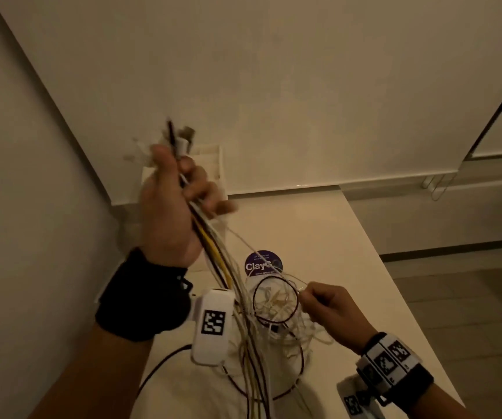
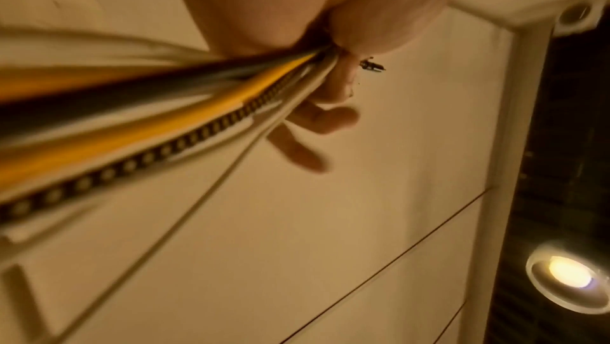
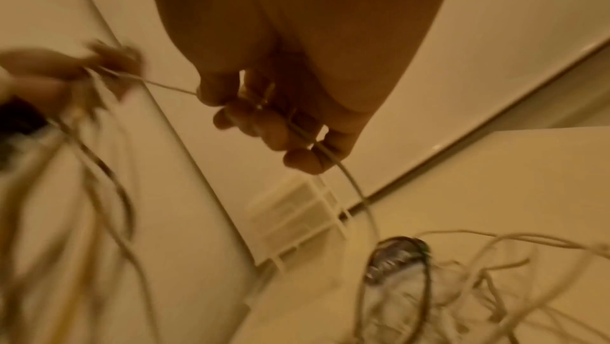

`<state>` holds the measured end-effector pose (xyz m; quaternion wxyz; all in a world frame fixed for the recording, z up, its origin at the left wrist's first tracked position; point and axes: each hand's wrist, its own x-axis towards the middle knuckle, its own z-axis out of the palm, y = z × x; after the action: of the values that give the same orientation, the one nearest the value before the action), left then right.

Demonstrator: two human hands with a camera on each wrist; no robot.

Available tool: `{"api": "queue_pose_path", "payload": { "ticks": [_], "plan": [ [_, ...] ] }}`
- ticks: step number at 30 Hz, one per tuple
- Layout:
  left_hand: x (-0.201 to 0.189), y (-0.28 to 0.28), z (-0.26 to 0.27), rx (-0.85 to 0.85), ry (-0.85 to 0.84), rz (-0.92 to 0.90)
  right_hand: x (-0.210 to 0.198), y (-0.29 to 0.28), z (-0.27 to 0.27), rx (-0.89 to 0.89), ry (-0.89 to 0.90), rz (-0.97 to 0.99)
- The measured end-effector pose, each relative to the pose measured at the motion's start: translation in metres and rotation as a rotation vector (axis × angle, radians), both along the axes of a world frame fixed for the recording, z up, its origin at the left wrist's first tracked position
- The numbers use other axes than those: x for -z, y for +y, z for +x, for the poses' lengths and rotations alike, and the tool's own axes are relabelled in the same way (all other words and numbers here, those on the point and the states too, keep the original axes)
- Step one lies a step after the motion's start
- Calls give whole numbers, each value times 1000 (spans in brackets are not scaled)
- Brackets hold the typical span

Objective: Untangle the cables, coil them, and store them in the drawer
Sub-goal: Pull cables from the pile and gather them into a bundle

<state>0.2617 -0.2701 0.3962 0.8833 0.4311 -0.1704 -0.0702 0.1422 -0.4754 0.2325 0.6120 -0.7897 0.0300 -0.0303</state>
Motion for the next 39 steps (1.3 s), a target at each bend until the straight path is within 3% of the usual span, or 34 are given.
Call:
{"api": "queue_pose_path", "payload": {
  "ticks": [4, 7, 9, 11, 16, 19, 22, 26, 28, 30, 35, 37, 39],
  "plan": [
    [-12, 16, 1, -18, -44, 142, 7, -13, -5, 100, 22, 68],
    [7, -7, -21, 29, -78, 481, -16, -12, 5, 106, -39, 210],
    [35, -28, -37, -3, -276, 768, -37, -9, 13, 93, -83, 275],
    [59, -45, -49, 57, -295, 861, -57, -5, 21, 66, -131, 317],
    [78, -65, -52, -53, -240, 835, -85, -5, 27, 43, -131, 384],
    [71, -66, -48, -51, -186, 679, -85, -5, 23, -25, -110, 408],
    [59, -65, -42, -100, -203, 590, -73, -5, 20, -65, -135, 373],
    [23, -50, -31, -120, -96, 243, -38, -12, 16, -40, -115, 325],
    [5, -34, -22, -210, -126, 170, -16, -17, 10, -13, -56, 292],
    [-1, -22, -13, -336, -158, 210, -1, -21, 5, 32, -1, 295],
    [29, -17, -9, -661, -187, 487, -4, -27, 17, 247, 1, 314],
    [38, -23, -20, -669, -278, 564, -18, -27, 24, 290, -19, 318],
    [45, -39, -36, -480, -384, 692, -35, -25, 27, 248, -71, 293]
  ]
}}
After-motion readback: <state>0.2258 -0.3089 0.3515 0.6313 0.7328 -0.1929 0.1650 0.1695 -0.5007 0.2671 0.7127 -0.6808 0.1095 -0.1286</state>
